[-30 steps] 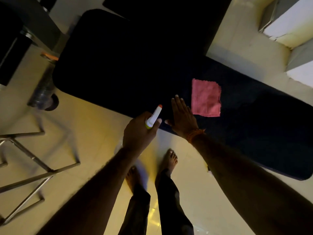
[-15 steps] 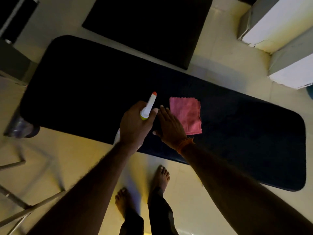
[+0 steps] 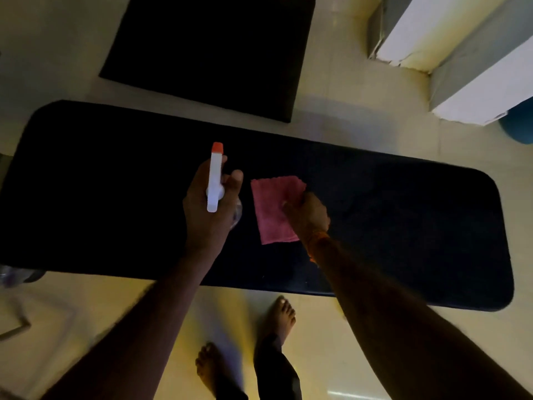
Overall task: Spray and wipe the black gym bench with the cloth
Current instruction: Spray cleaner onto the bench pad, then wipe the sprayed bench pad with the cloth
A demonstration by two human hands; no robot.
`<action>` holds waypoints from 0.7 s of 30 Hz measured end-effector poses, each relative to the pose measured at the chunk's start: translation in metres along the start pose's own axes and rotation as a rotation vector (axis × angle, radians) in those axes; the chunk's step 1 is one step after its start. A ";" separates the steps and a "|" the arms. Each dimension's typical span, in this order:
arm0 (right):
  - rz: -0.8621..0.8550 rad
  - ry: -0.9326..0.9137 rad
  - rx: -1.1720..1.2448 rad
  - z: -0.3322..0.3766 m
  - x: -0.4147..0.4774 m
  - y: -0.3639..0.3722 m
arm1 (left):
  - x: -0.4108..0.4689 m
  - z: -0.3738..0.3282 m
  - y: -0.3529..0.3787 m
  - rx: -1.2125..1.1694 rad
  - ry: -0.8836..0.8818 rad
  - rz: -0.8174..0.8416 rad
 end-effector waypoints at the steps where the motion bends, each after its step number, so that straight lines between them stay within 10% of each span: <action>1: 0.010 -0.060 0.068 0.003 -0.002 0.001 | 0.001 0.000 0.000 0.000 0.014 -0.015; 21: -0.118 -0.237 0.601 -0.087 -0.036 -0.085 | -0.011 0.017 0.113 -0.045 -0.138 0.185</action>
Point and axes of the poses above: each hand's wrist, its own x-axis towards the middle knuckle, its own y-axis out of the palm, z = x × y, the point moved 2 cm from there along x, towards the middle knuckle, and after that the axes turned 6 degrees about -x, right-handed, at the moved point
